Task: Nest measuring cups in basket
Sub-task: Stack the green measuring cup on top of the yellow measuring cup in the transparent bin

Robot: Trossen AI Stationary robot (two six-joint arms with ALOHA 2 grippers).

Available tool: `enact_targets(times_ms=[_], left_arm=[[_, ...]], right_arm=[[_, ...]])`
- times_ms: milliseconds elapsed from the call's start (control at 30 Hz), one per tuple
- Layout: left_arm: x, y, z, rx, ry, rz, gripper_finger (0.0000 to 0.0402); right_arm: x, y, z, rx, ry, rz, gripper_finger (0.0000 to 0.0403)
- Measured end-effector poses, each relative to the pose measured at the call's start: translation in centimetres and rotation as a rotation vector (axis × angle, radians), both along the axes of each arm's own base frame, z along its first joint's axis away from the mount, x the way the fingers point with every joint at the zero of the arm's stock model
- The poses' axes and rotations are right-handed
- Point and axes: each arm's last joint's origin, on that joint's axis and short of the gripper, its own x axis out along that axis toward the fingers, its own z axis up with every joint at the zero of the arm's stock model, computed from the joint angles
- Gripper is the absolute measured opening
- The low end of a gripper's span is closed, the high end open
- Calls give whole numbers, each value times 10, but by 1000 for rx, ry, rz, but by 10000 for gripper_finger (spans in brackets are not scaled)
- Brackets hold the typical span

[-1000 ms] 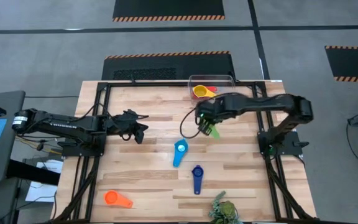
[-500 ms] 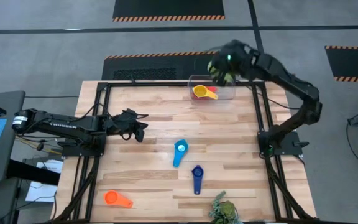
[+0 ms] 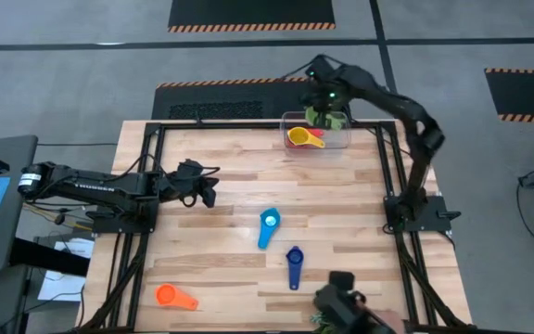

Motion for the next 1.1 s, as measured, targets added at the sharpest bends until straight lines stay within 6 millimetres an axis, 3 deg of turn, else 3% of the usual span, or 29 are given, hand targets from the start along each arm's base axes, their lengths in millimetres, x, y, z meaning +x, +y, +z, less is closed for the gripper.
enact_targets(times_ms=[167,300,533,1100], left_arm=[[0,0,0,6,0,9,0],[0,0,0,6,0,9,0],[0,1,0,4,-5,26,0],[0,0,0,-8,-10,29,0]], right_arm=[[19,-10,-39,52,80,95,8],[31,-9,-53,57,105,150,10],[50,-2,-52,-13,49,221,8],[55,5,-52,-6,33,228,60]])
